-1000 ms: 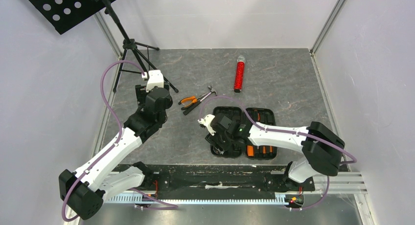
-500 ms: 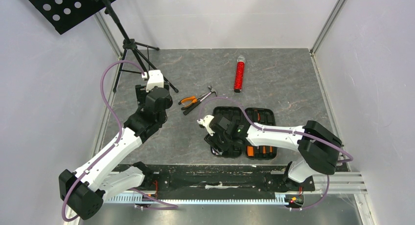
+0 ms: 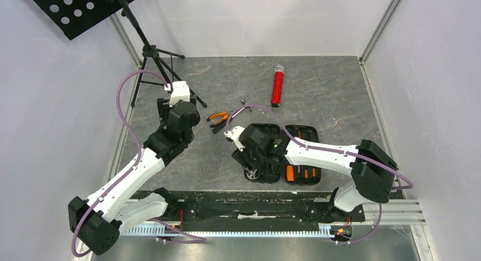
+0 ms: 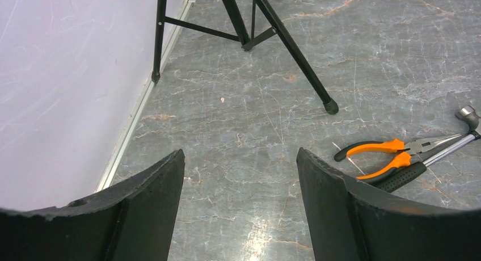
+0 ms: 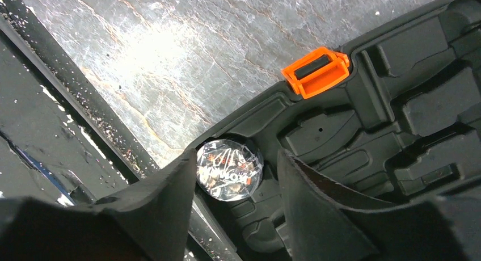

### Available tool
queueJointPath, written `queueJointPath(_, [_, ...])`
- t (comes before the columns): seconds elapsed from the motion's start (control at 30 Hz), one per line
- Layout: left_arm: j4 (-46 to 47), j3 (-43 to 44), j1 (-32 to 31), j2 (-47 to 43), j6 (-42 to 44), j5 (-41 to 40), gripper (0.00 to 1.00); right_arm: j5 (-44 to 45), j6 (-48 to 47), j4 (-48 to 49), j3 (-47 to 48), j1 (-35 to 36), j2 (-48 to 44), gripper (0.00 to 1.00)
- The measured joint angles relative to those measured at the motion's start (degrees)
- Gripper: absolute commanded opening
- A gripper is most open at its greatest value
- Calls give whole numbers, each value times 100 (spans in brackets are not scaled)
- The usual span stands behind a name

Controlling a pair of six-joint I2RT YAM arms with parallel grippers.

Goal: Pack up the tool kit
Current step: Place the tool in the toolbox.

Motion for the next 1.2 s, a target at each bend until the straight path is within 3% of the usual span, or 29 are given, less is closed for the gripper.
queueJointPath(0.17, [0,0,0,0,2,9,79,-35,15,-39,-55,0,-2,47])
queueJointPath(0.77, [0,0,0,0,0,24,78,-267,223,356,-765,-17,20,47])
queueJointPath(1.0, [-11,0,0,7,0,186,78,-249,195,374,-763,-57,9,66])
queueJointPath(1.2, [-310,223,9,306,-98,979,75,-343,136,223,-590,-120,-151,76])
